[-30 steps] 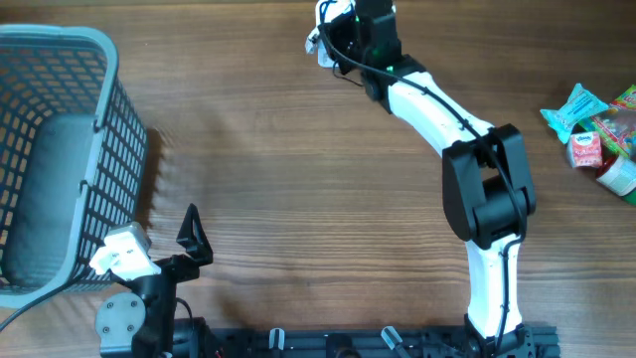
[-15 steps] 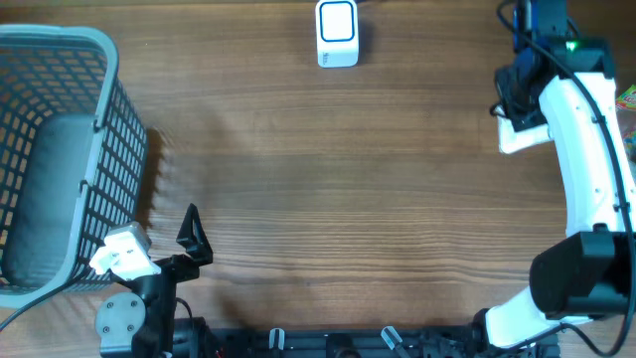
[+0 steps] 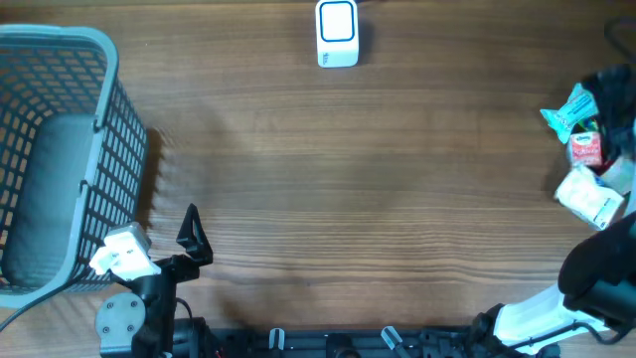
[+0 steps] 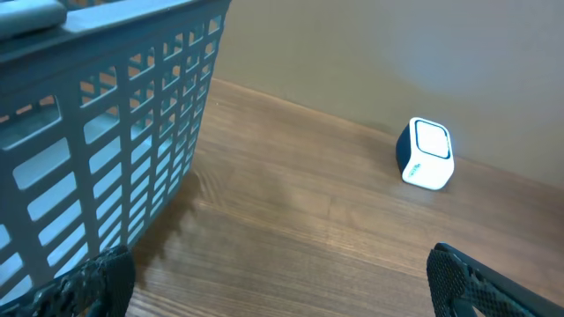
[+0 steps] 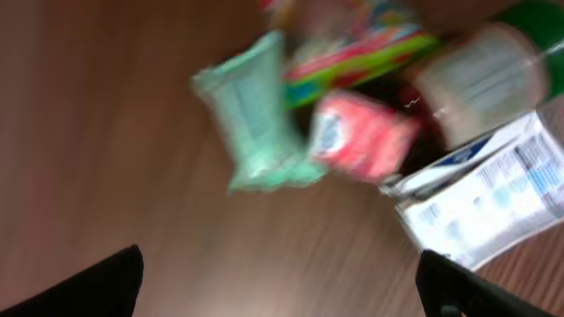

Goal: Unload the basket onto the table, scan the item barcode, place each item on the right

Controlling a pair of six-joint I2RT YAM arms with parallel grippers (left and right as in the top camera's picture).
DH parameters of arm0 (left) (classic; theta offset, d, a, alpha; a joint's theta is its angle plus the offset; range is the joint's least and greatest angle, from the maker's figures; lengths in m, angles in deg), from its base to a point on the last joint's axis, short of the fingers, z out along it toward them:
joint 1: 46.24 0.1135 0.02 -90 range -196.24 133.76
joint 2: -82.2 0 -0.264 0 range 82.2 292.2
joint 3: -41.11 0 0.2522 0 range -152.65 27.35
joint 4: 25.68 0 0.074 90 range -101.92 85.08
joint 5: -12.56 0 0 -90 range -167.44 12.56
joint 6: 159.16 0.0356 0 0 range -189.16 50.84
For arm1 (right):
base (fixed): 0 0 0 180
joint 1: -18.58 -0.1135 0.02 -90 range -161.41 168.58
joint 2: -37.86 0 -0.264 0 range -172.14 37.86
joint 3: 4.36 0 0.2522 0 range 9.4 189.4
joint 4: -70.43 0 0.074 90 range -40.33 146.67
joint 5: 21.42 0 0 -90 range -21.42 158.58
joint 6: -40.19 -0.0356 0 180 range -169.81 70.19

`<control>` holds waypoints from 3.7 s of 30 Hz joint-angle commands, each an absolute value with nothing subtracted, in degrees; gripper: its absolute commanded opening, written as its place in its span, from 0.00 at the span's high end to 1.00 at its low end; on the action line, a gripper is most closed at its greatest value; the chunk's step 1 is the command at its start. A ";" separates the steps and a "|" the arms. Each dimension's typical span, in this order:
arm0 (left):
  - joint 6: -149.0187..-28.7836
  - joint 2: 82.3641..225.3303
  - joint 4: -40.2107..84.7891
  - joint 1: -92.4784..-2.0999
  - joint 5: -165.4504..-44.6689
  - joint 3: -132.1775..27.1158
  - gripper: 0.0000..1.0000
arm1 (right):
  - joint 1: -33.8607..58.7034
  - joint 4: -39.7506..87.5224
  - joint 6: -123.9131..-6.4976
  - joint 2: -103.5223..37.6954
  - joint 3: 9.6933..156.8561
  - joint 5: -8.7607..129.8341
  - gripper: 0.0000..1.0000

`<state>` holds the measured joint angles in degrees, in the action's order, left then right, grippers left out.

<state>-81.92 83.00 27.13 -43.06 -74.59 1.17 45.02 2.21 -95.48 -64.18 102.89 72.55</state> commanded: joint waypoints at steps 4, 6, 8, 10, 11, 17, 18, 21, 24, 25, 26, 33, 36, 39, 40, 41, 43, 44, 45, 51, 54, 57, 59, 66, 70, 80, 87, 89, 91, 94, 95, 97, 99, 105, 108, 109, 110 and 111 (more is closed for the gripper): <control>-82.05 82.69 26.96 -42.62 -75.49 1.43 0.00 | 36.72 -2.79 -85.36 -45.65 111.09 57.79 0.00; -82.05 82.69 26.96 -42.64 -75.49 1.43 0.00 | 34.62 -3.10 -87.46 -37.30 111.09 56.46 0.00; -82.05 82.69 26.96 -42.64 -75.49 1.43 0.00 | 34.14 -3.16 -91.15 -27.98 111.09 56.48 0.00; -82.05 82.69 26.96 -42.62 -75.49 1.43 0.00 | 34.14 -3.34 -93.88 -23.29 111.09 56.46 0.00; -82.05 82.69 26.96 -42.64 -75.49 1.43 0.00 | 34.18 -3.29 -94.45 -21.36 111.09 58.45 0.00; -82.05 82.69 26.96 -42.64 -75.49 1.43 0.00 | 34.16 -10.33 -94.58 -11.46 111.07 67.21 0.00; -82.05 82.69 26.96 -42.64 -75.49 1.43 0.00 | 34.11 -11.12 -93.47 -11.05 111.04 69.62 0.00; -82.05 82.69 26.96 -42.64 -75.47 1.43 0.00 | 32.74 -6.03 -76.40 -7.53 106.10 69.88 0.00; -82.05 82.69 26.96 -42.64 -75.49 1.43 0.00 | 28.21 11.74 -64.86 2.33 90.83 69.84 0.00; -82.05 82.69 26.96 -42.62 -75.49 1.43 0.00 | 27.01 16.86 -63.61 6.07 85.12 69.84 0.00; -82.05 82.69 26.96 -42.64 -75.49 1.43 0.00 | 26.01 22.17 -63.26 9.96 78.54 69.86 0.00; -82.05 82.69 26.96 -42.62 -75.49 1.43 0.00 | 25.13 63.55 -63.54 36.52 31.31 65.53 0.00; -82.05 82.69 26.96 -42.64 -75.49 1.43 0.00 | 25.13 68.99 -63.74 37.67 22.46 66.78 0.00; -82.05 82.69 26.96 -42.64 -75.49 1.43 0.00 | 25.13 69.05 -63.74 37.67 17.26 68.39 0.00; -82.05 82.69 26.96 -42.64 -75.49 1.43 0.00 | 25.13 68.57 -63.74 37.67 15.75 68.37 0.00; -82.05 82.69 26.96 -42.64 -75.49 1.43 0.00 | 25.13 67.61 -63.72 37.67 14.76 68.39 0.00; -82.05 82.69 26.96 -42.64 -75.49 1.43 0.00 | 25.13 64.07 -65.14 37.70 13.52 68.37 0.00; -82.05 82.69 26.96 -42.64 -75.49 1.43 0.00 | 25.13 62.02 -65.75 37.70 13.45 68.37 0.00; -82.05 82.69 26.96 -42.64 -75.49 1.43 0.00 | 25.13 59.46 -66.47 37.70 13.41 68.59 0.00; -82.05 82.69 26.96 -42.64 -75.49 1.43 0.00 | 25.13 57.03 -68.48 37.70 9.69 68.92 0.00; -82.05 82.69 26.96 -42.64 -75.49 1.43 0.00 | 25.13 56.97 -67.65 37.70 9.69 68.24 0.00; -82.05 82.69 26.96 -42.64 -75.49 1.43 0.00 | 25.13 57.01 -66.45 37.63 9.69 68.13 0.00; -82.05 82.69 26.96 -42.64 -75.49 1.43 0.00 | 25.13 56.99 -66.45 37.35 9.69 68.11 0.00; -82.05 82.69 26.96 -42.64 -75.49 1.43 0.00 | 25.13 57.01 -66.43 37.32 9.69 68.13 0.00; -82.05 82.69 26.96 -42.64 -75.49 1.43 0.00 | 25.13 56.99 -66.45 37.32 9.69 68.13 0.00; -79.64 82.41 -2.73 -42.84 -78.72 19.53 0.00 | 25.13 56.99 -66.45 37.32 9.69 68.13 0.00; -74.16 82.41 -5.87 -43.19 -79.77 26.18 0.00 | 25.13 57.01 -66.45 37.32 9.69 68.13 0.00; -72.08 82.41 -5.92 -43.34 -79.12 26.24 0.00 | 25.13 57.01 -66.45 37.32 9.69 68.13 0.00; -72.17 82.41 -6.70 -43.34 -78.90 26.55 0.00 | 25.13 57.01 -66.43 37.32 9.69 68.13 0.00; -72.78 82.41 -7.49 -43.52 -79.12 27.03 0.00 | 25.13 57.01 -66.43 37.32 9.69 68.13 0.00; -72.78 82.41 -7.45 -43.52 -79.12 27.03 0.00 | 25.13 56.99 -66.43 37.32 9.69 68.13 0.00; -72.80 82.41 -7.43 -43.52 -79.16 27.03 0.00 | 25.13 57.01 -66.45 37.32 9.69 68.13 0.00; -72.52 82.41 -7.40 -43.58 -79.38 27.03 0.00 | 25.13 56.99 -66.45 37.32 9.69 68.13 0.00; -68.30 82.41 -7.40 -45.40 -79.57 27.03 0.00 | 25.13 57.01 -66.45 37.32 9.69 68.13 0.00; -68.30 82.41 -7.47 -45.40 -79.55 27.03 0.00 | 25.13 57.01 -66.43 37.32 9.69 68.13 0.00; -68.28 82.41 -7.51 -45.40 -79.53 27.03 0.00 | 25.13 57.01 -66.45 37.32 9.69 68.13 0.00; -68.28 82.41 -7.53 -45.40 -79.53 27.03 0.00 | 25.13 57.01 -66.47 37.32 9.69 68.13 0.00; -68.28 82.41 -7.56 -45.40 -79.53 27.03 0.00 | 25.13 57.01 -66.43 37.32 9.69 68.13 0.00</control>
<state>-69.39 82.98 -7.23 -45.11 -78.90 26.29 25.37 56.68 -67.04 36.91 9.76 67.76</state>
